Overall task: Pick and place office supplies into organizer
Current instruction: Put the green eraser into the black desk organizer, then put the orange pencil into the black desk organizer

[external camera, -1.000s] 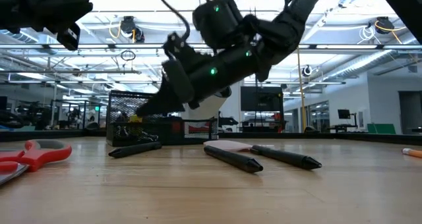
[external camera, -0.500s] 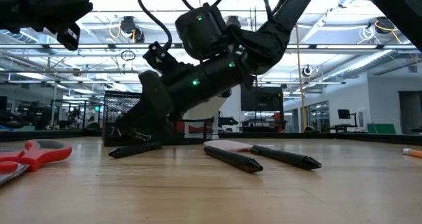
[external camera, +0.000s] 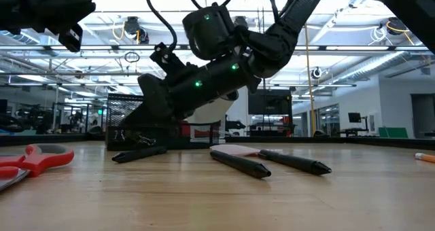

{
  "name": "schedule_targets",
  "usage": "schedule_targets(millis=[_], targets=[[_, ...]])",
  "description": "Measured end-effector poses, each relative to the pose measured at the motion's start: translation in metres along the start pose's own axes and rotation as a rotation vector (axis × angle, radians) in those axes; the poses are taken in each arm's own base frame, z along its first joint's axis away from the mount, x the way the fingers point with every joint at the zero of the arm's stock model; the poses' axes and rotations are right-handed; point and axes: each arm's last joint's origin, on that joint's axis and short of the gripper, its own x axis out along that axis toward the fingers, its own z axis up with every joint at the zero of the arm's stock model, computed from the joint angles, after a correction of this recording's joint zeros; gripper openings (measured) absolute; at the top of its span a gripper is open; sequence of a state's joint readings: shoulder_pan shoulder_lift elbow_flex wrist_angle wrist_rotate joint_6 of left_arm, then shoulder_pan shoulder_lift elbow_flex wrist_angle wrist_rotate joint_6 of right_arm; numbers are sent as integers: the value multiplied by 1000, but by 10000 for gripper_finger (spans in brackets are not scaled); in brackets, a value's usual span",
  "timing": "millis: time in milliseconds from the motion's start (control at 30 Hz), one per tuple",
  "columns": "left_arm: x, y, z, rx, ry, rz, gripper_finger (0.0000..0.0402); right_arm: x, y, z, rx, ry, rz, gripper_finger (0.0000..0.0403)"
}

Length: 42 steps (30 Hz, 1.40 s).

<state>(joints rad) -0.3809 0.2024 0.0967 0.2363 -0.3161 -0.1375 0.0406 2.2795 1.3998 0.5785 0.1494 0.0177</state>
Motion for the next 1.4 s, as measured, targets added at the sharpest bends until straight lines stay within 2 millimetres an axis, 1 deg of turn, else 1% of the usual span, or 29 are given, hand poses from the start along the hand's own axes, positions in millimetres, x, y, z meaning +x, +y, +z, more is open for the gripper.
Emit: schedule_targets(millis=[167,233,467,567,700,867,933,1033,1167,1233,1300,1400], targets=[[0,0,0,0,0,0,63,-1,-1,2,1,-21,-136,0],[0,0,0,0,0,0,63,-2,3,4,-2,-46,-196,0],[0,0,0,0,0,0,63,-7,31,10,-137,-108,-119,0],[0,0,0,0,0,0,63,-12,42,12,-162,-83,-96,0],[0,0,0,0,1,0,63,-26,52,25,-172,-43,-76,0],[0,0,0,0,1,0,63,-55,65,49,-117,43,-52,0],[0,0,0,0,0,0,63,-66,71,54,-77,100,5,0],[0,0,0,0,0,0,63,-85,79,59,-63,206,69,0],[0,0,0,0,0,0,63,-118,85,71,-2,317,66,0],[0,0,0,0,0,0,63,-134,88,75,28,363,46,0],[0,0,0,0,1,0,63,-151,91,79,85,394,-27,0],[0,0,0,0,1,0,63,-178,92,77,142,485,-136,0]])
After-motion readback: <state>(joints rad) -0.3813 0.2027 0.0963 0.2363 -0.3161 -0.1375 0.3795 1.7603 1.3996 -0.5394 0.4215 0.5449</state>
